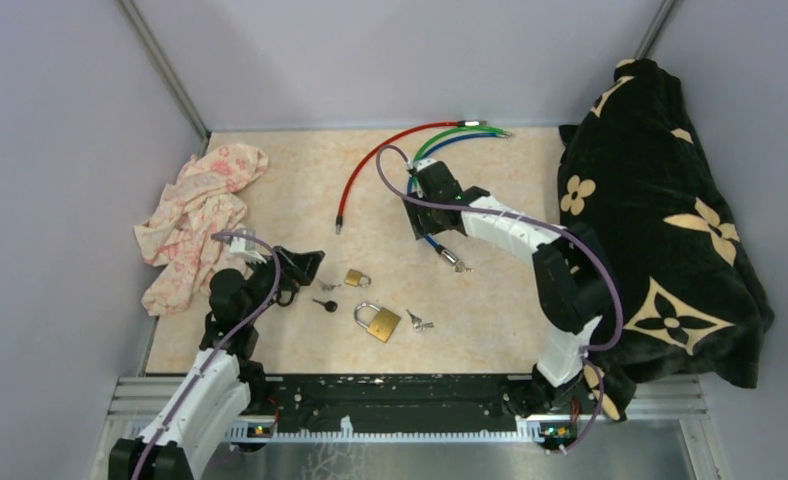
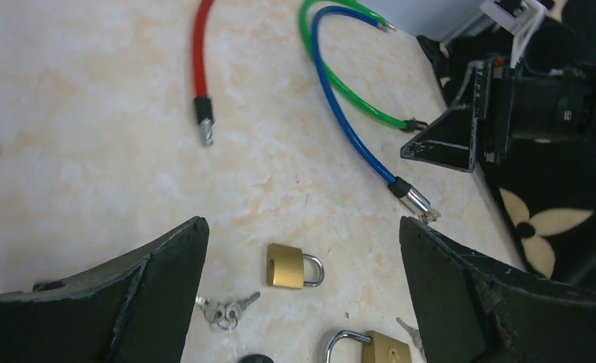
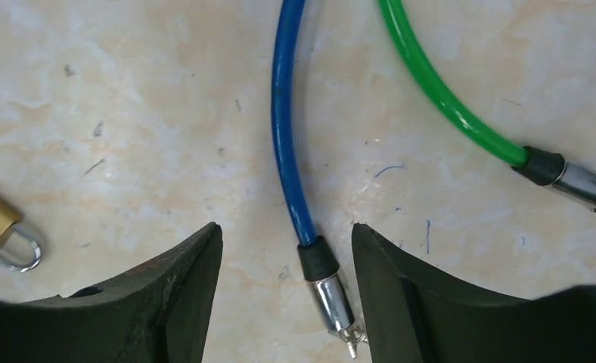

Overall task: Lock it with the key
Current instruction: Place the lock at the center of the board, then pick up the lock from the center of the board.

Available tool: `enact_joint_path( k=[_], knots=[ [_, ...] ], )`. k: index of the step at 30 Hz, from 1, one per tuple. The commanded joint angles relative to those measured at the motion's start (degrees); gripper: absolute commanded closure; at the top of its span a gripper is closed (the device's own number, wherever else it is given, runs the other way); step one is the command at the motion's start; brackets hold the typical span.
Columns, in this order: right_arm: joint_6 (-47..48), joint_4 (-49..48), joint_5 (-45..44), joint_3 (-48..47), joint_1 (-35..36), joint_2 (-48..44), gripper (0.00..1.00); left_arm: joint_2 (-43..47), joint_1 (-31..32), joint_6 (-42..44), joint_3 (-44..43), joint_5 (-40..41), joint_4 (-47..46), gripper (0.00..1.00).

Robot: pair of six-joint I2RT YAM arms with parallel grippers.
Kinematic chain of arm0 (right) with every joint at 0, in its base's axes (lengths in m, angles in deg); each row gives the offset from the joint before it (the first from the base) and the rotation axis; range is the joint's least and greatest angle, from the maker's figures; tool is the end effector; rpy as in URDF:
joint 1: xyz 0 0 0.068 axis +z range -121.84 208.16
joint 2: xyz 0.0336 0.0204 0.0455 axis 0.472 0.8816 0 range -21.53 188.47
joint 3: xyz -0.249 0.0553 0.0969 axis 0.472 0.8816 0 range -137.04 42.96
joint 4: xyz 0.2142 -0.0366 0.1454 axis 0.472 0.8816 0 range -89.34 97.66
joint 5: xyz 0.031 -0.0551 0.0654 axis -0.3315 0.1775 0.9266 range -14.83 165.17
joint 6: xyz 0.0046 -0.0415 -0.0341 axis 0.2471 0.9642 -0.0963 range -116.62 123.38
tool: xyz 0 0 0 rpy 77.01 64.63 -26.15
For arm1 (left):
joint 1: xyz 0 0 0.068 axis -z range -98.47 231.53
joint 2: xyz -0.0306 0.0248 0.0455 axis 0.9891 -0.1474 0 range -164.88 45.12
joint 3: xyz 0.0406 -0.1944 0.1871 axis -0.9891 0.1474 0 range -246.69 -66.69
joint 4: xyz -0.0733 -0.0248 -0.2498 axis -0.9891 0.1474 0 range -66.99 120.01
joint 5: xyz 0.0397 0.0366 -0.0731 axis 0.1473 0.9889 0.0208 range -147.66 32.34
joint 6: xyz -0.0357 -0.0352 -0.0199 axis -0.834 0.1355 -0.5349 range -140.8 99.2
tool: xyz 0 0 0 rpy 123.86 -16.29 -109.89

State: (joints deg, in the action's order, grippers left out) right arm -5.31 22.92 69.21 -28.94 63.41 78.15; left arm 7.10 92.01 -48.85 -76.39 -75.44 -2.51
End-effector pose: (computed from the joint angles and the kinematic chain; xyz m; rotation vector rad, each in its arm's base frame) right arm 0.3120 0.2159 0.2289 -0.5174 2.3943 0.2149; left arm 0.1593 -0.0405 0.2075 -0.0092 1.6728 -0.7642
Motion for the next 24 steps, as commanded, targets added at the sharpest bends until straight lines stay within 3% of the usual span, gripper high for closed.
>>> enact_joint_path(
  k=[1, 11, 19, 21, 24],
  knots=[
    [4.2, 5.5, -6.6, -7.6, 0.0, 5.7, 0.37, 4.0, -3.6, -17.3, 4.3, 5.0, 2.3, 0.01],
    [6.1, 5.7, -0.6, -16.9, -0.2, 16.3, 0.4, 5.9, -5.1, -14.4, 5.3, 8.8, 0.3, 0.01],
    [6.1, 5.6, 1.2, -17.4, -0.3, 21.0, 0.49, 4.9, -5.2, -14.2, 5.5, 8.3, -0.5, 0.01],
    [6.5, 5.7, 1.8, -17.4, -0.3, 20.7, 0.58, 4.4, -5.2, -14.2, 5.6, 8.2, -0.5, 0.01],
    [6.6, 5.2, 3.0, -16.8, -0.3, 19.5, 0.86, 3.6, -5.2, -14.3, 5.6, 8.1, -0.7, 0.01]
  ],
)
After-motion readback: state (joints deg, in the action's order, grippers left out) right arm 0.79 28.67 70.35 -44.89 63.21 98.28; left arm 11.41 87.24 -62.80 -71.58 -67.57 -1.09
